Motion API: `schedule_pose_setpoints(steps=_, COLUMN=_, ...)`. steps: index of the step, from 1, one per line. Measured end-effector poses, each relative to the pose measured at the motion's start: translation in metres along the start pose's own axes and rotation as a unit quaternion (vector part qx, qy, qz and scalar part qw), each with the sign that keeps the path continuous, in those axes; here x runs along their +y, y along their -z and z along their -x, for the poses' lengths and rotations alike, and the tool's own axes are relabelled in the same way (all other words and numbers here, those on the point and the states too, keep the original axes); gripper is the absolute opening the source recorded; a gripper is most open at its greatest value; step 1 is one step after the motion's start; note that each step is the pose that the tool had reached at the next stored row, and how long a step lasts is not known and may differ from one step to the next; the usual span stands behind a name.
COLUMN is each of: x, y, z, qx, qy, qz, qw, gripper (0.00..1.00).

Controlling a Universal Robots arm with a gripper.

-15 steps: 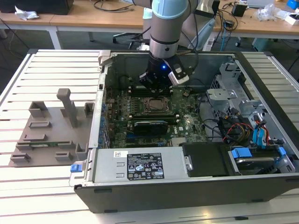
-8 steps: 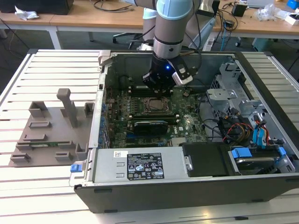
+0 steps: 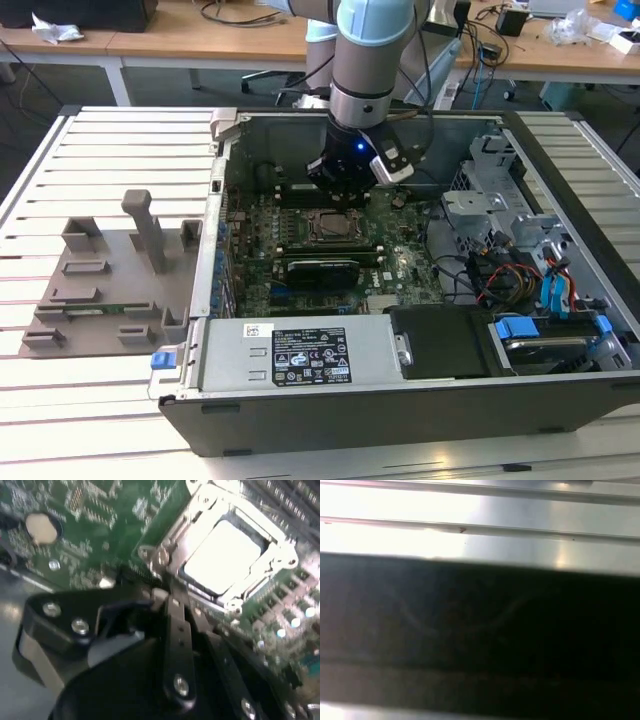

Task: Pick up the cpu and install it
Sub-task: 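Install the first cpu locking lever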

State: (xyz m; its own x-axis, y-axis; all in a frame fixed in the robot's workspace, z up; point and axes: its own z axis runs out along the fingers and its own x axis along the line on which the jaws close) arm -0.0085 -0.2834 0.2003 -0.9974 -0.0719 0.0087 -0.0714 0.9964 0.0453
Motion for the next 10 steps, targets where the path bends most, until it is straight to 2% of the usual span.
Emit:
schedule_pose_setpoints(steps=4, x=0.0003, y=0.0062, z=0.0001, qx=0.0001, qy=0.0, qz=-0.0009, qw=1.0, gripper=0.11)
schedule_pose_setpoints(steps=6, x=0.0006, y=0.0136, z=-0.0001, qx=0.0005, qy=0.001, qz=-0.0069, qw=1.0, gripper=0.11)
schedule_pose_setpoints(steps=8, x=0.0003, y=0.017, z=-0.0001, qx=0.0008, qy=0.001, qz=-0.0111, qw=0.9999, gripper=0.11)
schedule_pose_setpoints(steps=10, x=-0.0009, y=0.0188, z=-0.0002, qx=0.0014, qy=0.001, qz=-0.019, qw=0.9998, gripper=0.11)
